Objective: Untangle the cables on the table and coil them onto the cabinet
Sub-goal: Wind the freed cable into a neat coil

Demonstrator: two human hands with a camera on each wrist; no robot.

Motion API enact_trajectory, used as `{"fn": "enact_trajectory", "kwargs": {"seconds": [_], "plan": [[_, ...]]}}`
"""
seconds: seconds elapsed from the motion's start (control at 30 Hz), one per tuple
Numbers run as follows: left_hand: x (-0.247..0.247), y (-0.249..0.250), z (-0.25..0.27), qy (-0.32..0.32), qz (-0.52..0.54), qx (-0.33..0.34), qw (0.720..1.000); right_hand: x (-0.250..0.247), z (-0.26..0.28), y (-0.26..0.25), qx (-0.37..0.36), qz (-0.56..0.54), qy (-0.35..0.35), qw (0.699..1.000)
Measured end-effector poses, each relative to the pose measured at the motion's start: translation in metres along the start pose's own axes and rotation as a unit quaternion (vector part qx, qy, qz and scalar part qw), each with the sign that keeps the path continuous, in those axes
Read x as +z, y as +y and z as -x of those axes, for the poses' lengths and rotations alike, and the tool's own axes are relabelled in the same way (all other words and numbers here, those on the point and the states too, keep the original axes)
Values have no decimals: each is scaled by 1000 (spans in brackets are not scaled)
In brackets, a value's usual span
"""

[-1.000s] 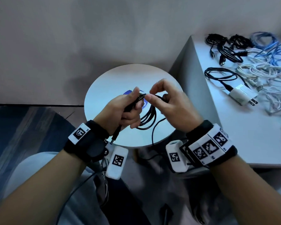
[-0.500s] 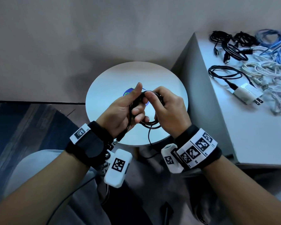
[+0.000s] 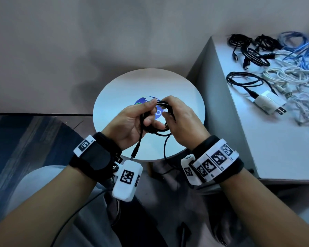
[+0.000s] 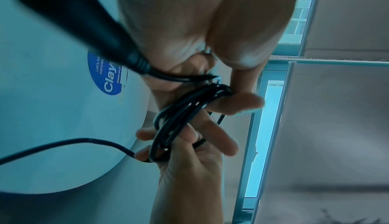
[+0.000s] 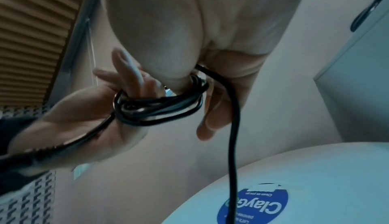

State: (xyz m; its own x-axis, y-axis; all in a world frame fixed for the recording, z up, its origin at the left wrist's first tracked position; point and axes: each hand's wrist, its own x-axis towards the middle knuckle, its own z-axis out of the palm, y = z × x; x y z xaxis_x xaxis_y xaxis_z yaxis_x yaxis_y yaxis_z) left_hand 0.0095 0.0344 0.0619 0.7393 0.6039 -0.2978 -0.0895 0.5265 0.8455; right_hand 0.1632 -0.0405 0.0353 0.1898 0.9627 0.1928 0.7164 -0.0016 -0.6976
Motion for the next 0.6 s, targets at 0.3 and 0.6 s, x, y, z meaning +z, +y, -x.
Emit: {"fn": "enact_trajectory", "kwargs": {"seconds": [0.3, 0.6], "plan": [[-10, 10, 1, -75, 97, 15, 992, -23, -2, -7, 89, -275, -57, 956], [-14, 35, 10, -32, 267, 185, 945, 8, 14, -18, 195, -365, -195, 889]]}}
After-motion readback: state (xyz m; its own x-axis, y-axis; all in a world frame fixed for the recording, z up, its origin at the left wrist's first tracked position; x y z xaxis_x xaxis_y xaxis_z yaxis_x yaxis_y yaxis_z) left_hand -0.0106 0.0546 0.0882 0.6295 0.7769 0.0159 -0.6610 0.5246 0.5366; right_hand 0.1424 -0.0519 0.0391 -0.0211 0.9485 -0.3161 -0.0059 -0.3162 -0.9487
